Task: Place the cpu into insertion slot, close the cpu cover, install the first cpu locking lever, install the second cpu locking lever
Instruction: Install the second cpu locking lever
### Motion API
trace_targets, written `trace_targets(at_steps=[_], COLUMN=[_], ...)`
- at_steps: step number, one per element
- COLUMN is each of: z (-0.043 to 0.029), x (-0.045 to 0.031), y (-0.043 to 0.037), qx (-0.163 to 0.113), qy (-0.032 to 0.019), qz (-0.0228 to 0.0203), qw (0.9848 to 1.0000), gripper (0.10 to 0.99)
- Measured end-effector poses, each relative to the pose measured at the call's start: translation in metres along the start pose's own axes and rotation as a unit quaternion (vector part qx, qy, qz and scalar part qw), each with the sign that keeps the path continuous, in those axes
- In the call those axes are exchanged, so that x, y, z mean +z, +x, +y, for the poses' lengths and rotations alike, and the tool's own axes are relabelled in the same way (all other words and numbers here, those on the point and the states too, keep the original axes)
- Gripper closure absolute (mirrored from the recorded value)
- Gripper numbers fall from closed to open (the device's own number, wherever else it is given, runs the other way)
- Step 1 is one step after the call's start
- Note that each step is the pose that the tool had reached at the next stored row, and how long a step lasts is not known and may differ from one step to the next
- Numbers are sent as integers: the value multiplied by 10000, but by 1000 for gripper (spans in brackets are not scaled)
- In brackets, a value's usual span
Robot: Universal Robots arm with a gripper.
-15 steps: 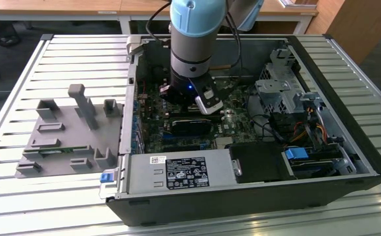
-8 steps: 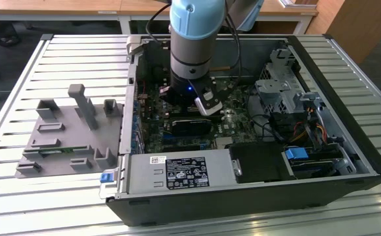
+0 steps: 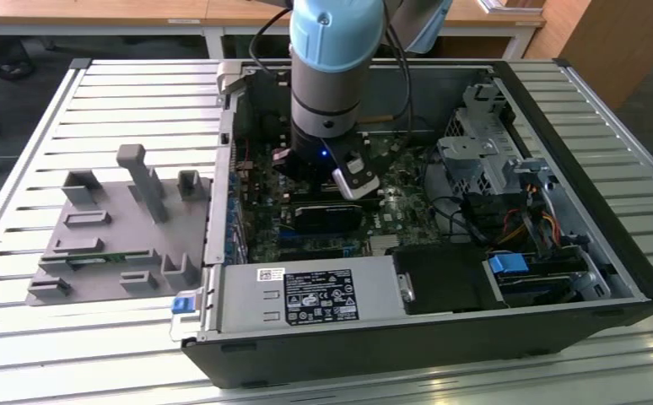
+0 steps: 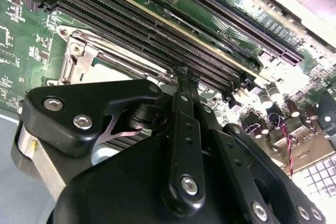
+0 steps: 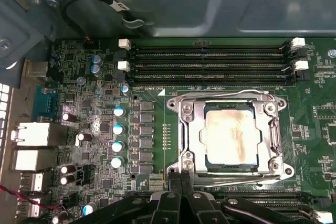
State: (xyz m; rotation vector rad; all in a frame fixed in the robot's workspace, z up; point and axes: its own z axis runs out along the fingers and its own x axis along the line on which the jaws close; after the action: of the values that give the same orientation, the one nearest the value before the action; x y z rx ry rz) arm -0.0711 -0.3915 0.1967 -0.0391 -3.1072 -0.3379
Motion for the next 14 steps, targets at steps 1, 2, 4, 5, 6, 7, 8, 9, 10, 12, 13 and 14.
trace_targets(at_steps=[1,2,4,5,6,7,8,9,10,12,13,14], z=[1,1,8,13,19,24,27,29,33,40,43,45], x=[5,9,16,20,23,26,29,32,37,51,58,63], y=[0,0,1,3,5,9,15,20,25,40,49,57], qx=[0,0,1,1,0,0,0,0,0,0,-1,0], qy=[-7,-12,-23,-27,-31,-34,-39,-41,-44,-50,-52,-56], qz=[0,1,1,1,0,0,1,1,1,1,2,2], qw=[10000,10000,10000,10000,10000,10000,10000,10000,10000,10000,10000,10000], gripper=[980,980,980,980,980,980,980,980,980,980,980,980])
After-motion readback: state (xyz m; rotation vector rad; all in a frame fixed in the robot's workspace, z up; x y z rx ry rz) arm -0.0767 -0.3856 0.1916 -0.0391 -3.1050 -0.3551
